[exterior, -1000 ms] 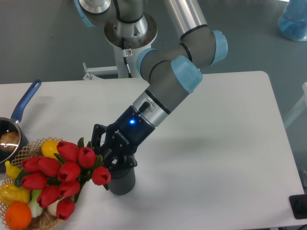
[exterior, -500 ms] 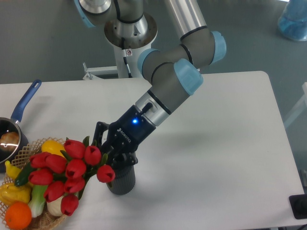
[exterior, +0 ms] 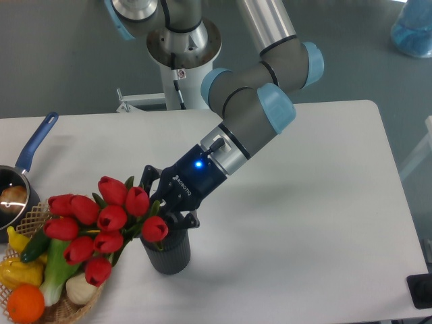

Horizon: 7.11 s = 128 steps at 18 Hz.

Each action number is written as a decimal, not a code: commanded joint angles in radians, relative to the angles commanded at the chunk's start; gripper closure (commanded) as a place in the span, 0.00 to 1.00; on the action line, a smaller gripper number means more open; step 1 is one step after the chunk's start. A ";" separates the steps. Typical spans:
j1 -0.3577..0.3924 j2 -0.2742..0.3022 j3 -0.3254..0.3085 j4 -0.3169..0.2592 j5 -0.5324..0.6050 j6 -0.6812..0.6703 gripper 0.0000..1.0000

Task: Insert the flowers into the vase
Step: 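Lift and tilt the tulips upright above the vase opening, then push the tulip stems down into the black vase, then straighten the bunch upright in the vase and open the gripper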

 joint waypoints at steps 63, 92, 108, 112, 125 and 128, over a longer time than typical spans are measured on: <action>0.067 -0.040 -0.144 -0.003 -0.109 0.118 0.75; 0.072 -0.060 -0.172 -0.002 -0.109 0.132 0.73; 0.080 -0.071 -0.199 -0.002 -0.110 0.181 0.73; 0.080 -0.069 -0.199 -0.002 -0.110 0.181 0.67; 0.080 -0.066 -0.199 -0.002 -0.109 0.189 0.26; 0.077 -0.063 -0.198 -0.002 -0.106 0.189 0.25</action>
